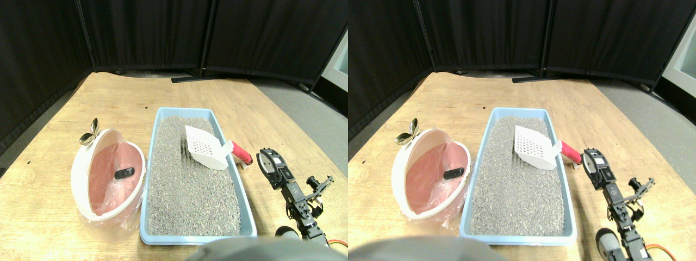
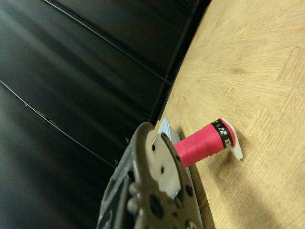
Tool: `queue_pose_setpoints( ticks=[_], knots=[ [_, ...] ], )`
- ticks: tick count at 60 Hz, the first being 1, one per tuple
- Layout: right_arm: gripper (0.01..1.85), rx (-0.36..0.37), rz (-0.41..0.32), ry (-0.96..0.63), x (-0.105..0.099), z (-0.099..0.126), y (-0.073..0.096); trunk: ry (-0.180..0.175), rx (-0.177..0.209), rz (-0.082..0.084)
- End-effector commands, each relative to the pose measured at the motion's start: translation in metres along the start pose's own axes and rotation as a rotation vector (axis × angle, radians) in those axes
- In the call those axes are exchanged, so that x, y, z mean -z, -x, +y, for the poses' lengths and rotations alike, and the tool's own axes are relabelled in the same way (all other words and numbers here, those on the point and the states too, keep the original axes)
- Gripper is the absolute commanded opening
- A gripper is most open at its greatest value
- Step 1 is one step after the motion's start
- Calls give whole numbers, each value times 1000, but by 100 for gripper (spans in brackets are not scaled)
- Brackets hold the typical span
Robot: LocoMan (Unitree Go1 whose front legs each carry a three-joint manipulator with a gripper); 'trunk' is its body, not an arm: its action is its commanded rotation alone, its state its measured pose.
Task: Scoop (unimanual)
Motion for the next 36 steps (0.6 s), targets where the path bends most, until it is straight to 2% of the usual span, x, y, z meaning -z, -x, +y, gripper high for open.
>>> queue_pose_setpoints(
  ticks=[1, 11, 18, 22, 36],
  knots=[
    [6, 0, -51, 2, -8, 1, 2, 14, -5, -21],
    [6, 14, -47, 5, -8, 2, 3, 18, -5, -20],
    [6, -14, -49, 3, -6, 0, 3, 19, 2, -19],
    [6, 3, -42, -3, -7, 1, 5, 18, 1, -19],
    [6, -8, -51, 7, -7, 1, 7, 16, 8, -22]
  ],
)
